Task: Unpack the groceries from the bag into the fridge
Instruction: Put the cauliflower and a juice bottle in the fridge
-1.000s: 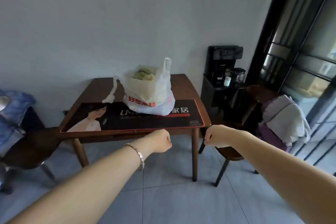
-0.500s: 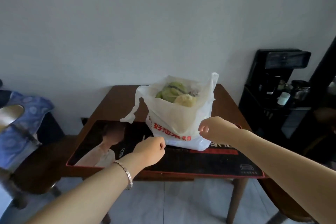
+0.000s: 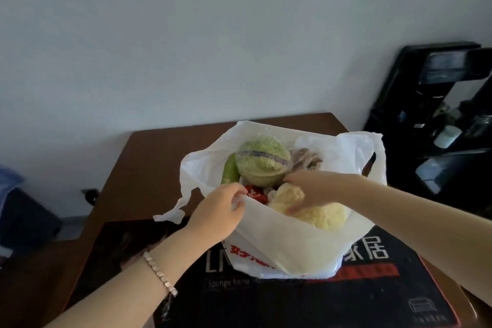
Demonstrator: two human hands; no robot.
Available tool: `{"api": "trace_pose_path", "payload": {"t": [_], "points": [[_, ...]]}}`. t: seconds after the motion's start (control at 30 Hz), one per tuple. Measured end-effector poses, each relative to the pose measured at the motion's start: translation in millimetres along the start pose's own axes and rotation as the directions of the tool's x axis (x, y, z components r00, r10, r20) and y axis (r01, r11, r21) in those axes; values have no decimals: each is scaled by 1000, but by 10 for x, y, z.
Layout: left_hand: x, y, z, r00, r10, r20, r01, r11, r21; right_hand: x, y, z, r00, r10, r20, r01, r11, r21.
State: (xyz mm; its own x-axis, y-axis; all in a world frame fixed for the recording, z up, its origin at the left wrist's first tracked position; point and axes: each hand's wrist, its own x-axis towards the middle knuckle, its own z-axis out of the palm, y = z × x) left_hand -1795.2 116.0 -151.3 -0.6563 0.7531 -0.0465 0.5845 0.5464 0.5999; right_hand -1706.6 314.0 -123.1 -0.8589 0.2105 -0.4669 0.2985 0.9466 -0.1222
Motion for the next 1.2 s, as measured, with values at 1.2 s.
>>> {"api": "trace_pose_path", "payload": {"t": [1.2], "points": [[293,-325,-29,780,329,533,-453,883,119,-1035,166,-28,656,499,-566,-7,755,656]]}}
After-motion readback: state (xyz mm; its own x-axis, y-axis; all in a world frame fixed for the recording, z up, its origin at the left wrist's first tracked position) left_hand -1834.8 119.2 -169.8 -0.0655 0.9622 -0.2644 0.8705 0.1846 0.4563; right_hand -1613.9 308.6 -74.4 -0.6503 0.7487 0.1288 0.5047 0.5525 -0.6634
